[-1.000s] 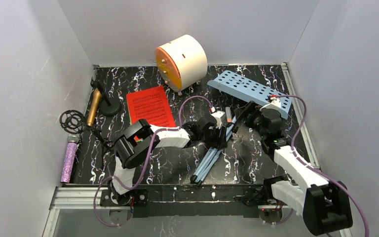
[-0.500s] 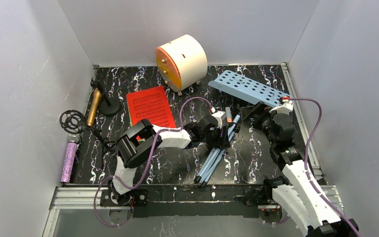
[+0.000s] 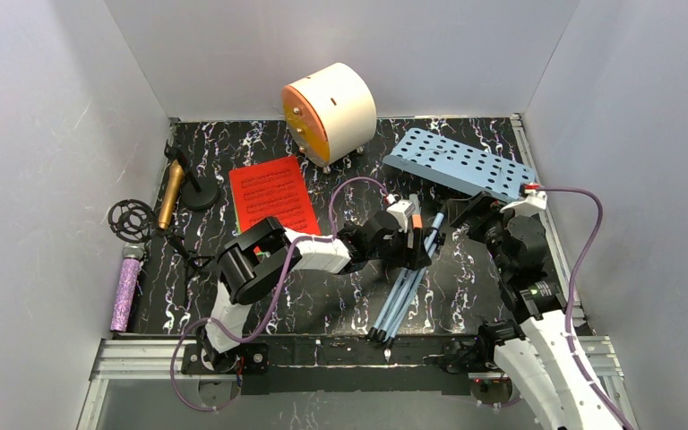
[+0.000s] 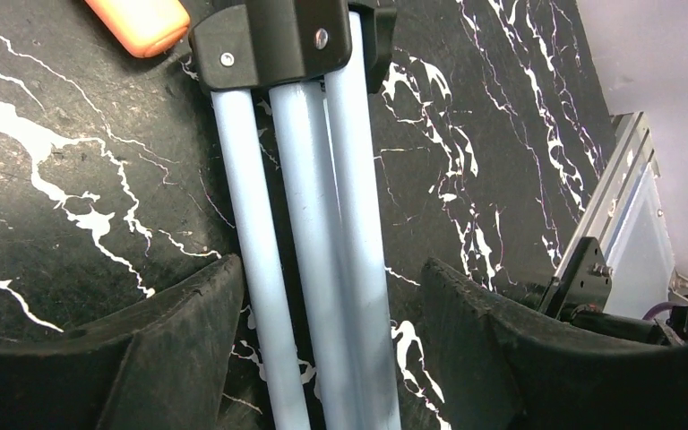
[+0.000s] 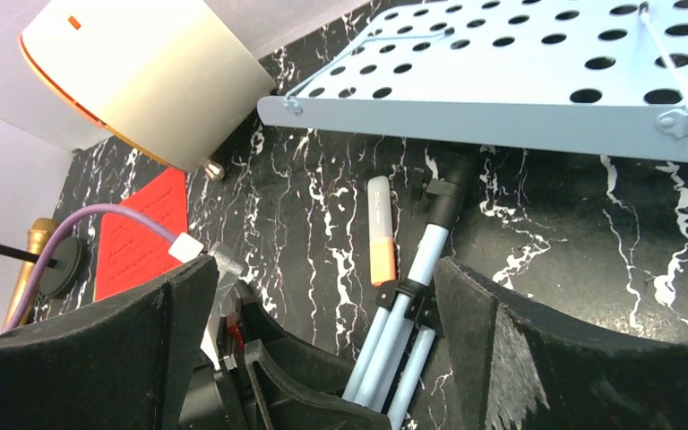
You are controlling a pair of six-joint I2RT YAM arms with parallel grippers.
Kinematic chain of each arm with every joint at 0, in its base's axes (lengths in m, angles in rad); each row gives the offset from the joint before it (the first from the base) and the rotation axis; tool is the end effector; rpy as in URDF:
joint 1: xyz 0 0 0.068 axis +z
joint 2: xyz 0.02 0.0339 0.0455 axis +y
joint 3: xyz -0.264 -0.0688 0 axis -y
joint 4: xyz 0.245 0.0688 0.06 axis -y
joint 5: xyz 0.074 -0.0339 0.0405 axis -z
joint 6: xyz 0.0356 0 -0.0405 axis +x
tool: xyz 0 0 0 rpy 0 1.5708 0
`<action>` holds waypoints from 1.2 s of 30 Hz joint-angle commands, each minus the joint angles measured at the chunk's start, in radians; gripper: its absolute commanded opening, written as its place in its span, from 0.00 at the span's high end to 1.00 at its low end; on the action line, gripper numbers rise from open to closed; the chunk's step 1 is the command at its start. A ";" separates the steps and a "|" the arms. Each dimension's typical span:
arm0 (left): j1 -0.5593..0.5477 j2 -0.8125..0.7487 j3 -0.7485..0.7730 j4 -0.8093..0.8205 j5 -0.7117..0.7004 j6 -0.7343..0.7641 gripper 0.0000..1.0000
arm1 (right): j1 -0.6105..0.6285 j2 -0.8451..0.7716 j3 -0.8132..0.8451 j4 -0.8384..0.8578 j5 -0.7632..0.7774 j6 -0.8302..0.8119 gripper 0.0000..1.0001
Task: Pack up the instrument practice props
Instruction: Place the music stand at the center of the board, then reset both arms
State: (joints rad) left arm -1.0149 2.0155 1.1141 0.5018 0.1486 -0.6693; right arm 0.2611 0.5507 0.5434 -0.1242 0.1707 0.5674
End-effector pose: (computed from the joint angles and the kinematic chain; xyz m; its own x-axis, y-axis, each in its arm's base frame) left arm 0.2242 -0.3708 0.1544 -0.7269 0.0073 -0.6867 0.5879 0.5235 -0.6167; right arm 0.1451 0.0325 0.2956 -0.1561 0.5065 -0.8480 -0.0092 0.8577 0.5140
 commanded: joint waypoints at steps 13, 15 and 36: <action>0.250 -0.346 -0.186 -0.022 -0.053 0.015 0.17 | -0.004 -0.162 0.120 -0.121 0.201 -0.160 0.01; 0.318 -0.402 -0.234 -0.040 -0.050 0.012 0.14 | -0.003 -0.177 0.128 -0.138 0.222 -0.186 0.01; 0.611 -1.384 -0.205 -0.872 -0.464 0.306 0.02 | 0.004 -0.322 0.137 -0.151 0.260 -0.311 0.01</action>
State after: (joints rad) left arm -0.4076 0.7788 0.8261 -0.1299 -0.1513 -0.4854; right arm 0.2619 0.2646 0.6395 -0.2981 0.4133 0.3073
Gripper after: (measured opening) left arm 0.983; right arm 0.984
